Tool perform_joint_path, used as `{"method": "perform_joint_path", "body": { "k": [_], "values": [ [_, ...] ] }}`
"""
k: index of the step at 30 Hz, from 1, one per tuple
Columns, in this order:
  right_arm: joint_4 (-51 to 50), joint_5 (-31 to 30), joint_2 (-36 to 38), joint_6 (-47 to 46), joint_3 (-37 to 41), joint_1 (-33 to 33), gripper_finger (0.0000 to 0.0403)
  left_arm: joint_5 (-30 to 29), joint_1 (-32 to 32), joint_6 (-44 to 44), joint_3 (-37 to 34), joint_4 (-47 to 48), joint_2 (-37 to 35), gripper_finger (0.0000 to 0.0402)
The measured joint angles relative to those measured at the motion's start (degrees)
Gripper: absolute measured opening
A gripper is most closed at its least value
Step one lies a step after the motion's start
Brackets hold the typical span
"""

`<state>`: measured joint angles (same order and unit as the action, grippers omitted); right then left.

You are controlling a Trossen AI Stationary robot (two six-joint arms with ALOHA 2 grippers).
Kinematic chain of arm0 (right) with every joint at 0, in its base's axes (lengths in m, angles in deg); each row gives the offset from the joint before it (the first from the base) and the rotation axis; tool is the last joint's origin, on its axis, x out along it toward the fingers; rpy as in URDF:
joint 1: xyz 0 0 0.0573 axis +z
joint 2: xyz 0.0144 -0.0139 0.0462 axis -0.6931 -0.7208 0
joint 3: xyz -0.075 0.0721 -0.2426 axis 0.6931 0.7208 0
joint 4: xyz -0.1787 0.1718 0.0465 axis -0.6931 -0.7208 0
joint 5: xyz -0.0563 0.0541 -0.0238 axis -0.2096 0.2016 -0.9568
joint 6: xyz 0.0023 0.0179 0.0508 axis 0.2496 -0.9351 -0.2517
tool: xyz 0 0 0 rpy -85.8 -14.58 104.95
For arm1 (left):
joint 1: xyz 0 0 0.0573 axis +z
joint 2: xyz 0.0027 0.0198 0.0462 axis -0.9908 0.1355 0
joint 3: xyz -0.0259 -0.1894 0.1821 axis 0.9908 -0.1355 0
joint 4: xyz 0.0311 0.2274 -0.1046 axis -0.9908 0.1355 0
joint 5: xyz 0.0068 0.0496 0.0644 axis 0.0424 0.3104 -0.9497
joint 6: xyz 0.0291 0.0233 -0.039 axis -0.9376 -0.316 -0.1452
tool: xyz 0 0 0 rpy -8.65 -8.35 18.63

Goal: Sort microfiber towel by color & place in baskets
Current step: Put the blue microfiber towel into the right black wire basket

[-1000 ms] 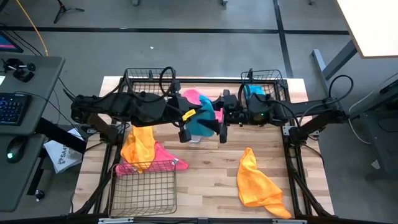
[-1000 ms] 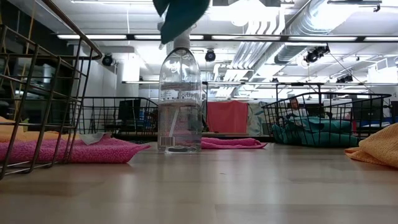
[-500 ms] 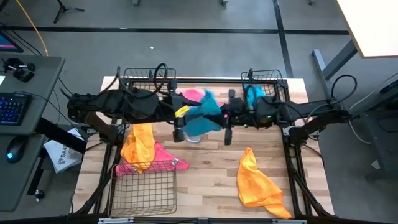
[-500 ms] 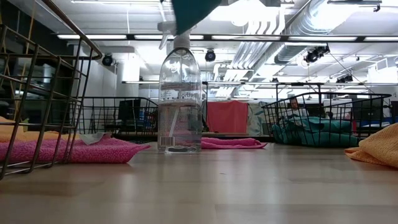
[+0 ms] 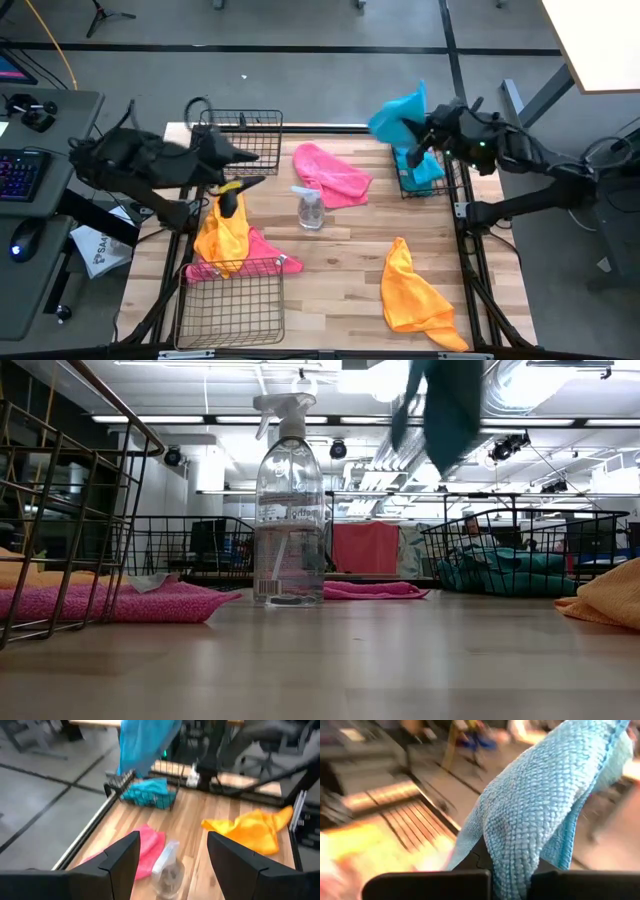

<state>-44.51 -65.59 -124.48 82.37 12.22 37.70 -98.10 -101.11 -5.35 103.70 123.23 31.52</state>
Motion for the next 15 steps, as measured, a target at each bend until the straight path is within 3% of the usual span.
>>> {"method": "perform_joint_path", "body": {
  "k": [5,9,15],
  "values": [
    [-2.6,1.9,8.6,-5.7,14.2,-8.8,0.0001,-6.6,-5.0,2.7,-14.0,-10.8,-6.4,0.0219],
    [-1.1,2.6,13.6,-9.3,24.4,-16.6,0.0001,-7.2,-6.6,2.8,-24.7,-21.8,-9.7,0.0219],
    [1.1,7.0,13.3,-18.3,33.7,-27.2,0.0001,-7.3,-6.8,2.9,-32.1,-30.9,-10.7,0.0219]
  ]
}}
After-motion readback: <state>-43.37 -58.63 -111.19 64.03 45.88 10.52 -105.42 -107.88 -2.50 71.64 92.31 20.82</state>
